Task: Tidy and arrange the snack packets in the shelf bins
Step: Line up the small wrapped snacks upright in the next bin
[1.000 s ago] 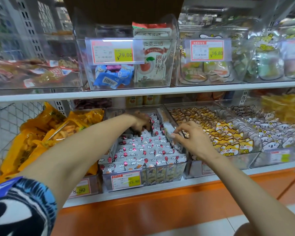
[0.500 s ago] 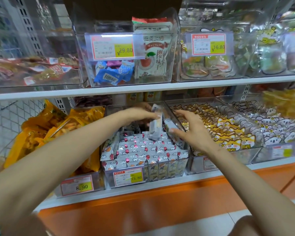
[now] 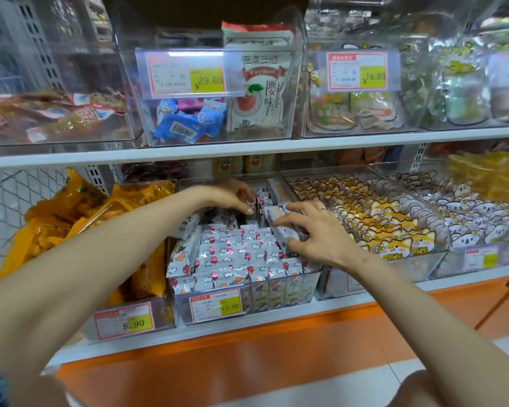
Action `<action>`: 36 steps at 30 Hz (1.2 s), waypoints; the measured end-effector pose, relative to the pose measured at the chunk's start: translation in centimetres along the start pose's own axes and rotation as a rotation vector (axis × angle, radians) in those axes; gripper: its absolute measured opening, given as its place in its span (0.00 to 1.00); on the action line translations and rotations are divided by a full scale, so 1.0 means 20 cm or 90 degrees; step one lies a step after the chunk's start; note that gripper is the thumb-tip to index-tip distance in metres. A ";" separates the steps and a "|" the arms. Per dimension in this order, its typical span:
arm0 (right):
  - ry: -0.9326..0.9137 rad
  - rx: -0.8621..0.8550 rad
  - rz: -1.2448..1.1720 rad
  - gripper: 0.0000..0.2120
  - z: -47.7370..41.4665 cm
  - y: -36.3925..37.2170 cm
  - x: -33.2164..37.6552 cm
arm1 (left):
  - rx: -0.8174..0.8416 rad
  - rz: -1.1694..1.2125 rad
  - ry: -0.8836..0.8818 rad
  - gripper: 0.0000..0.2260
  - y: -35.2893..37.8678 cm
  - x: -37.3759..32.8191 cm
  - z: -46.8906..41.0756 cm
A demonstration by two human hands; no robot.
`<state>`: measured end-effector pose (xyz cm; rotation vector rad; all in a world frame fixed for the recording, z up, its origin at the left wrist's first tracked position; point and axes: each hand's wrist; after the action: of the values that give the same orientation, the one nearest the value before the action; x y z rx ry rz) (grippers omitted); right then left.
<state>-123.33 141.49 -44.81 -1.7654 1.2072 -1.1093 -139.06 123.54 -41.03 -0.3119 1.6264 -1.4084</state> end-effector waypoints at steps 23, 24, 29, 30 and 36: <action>-0.048 -0.015 -0.011 0.20 -0.02 0.04 -0.02 | 0.181 -0.067 -0.045 0.16 0.13 0.12 -0.26; -0.049 -0.016 -0.012 0.20 -0.02 0.04 -0.02 | 0.167 -0.062 -0.042 0.15 0.13 0.12 -0.26; -0.048 -0.017 -0.024 0.20 -0.02 0.03 -0.02 | 0.088 -0.044 -0.030 0.17 0.18 0.09 -0.25; -0.046 -0.014 -0.027 0.19 -0.02 0.03 -0.02 | 0.080 -0.056 -0.029 0.18 0.18 0.08 -0.24; -0.047 -0.001 -0.038 0.19 -0.01 0.03 -0.02 | 0.021 -0.081 -0.050 0.19 0.13 0.12 -0.22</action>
<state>-123.80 141.69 -45.28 -1.8371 1.1178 -1.0673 -142.63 125.46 -44.89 -0.4532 1.5412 -1.4984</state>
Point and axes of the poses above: each hand's wrist, its own z-axis away from the middle knuckle, its own y-axis out of the palm, x = y × z, and after that the axes turned 5 degrees about -x, right-handed
